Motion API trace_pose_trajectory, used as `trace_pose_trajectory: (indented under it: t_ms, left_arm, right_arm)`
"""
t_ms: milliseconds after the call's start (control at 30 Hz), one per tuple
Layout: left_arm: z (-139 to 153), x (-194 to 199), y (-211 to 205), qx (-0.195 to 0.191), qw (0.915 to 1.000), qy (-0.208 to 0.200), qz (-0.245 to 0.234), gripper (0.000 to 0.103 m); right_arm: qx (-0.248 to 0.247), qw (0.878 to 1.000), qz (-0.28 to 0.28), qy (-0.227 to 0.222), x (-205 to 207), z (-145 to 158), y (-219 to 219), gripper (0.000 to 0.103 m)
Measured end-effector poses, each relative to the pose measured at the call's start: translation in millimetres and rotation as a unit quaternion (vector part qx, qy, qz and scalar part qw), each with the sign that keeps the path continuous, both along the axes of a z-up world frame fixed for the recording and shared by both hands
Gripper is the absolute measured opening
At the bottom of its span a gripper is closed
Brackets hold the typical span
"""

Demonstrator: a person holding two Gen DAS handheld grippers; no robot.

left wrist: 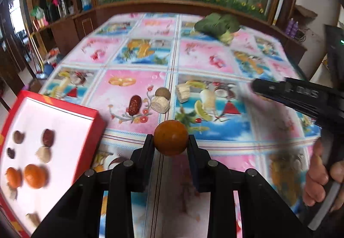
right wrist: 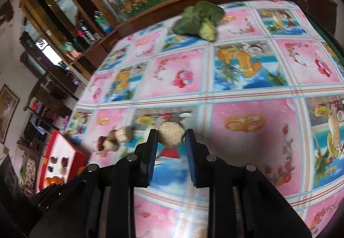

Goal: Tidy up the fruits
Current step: 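Grasp an orange with the left tool while the right tool grasps a beige chunk, then carry the orange and beige chunk to the white tray and open both tools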

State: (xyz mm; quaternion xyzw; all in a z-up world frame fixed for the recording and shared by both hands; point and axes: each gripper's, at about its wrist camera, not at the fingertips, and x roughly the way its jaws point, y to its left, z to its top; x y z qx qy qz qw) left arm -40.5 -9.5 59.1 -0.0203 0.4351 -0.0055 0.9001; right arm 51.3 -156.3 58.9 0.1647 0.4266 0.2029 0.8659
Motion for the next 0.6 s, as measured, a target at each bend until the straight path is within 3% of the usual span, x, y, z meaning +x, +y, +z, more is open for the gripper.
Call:
trace_pose_trajectory:
  t_ms: [167,300,600]
  left_arm:
    - [30.2,-18.9,-7.5,0.029,0.9978,-0.059,-0.003,0.030]
    - [47.6,-26.6,-9.6,0.056,0.9940,-0.094,-0.003,0.030]
    - [51.2,-30.1,4.5,0.057,0.9931,-0.102,0.010,0.030]
  right_arm:
    - [-0.005,0.997,0.020,-0.069,-23.3,16.8,19.5,0.028]
    - [0.010,0.996,0.027,-0.085,-31.7,18.3,23.7,0.028]
    - [-0.002,0.996,0.027,-0.088,-32.4,11.5,29.2,0.028]
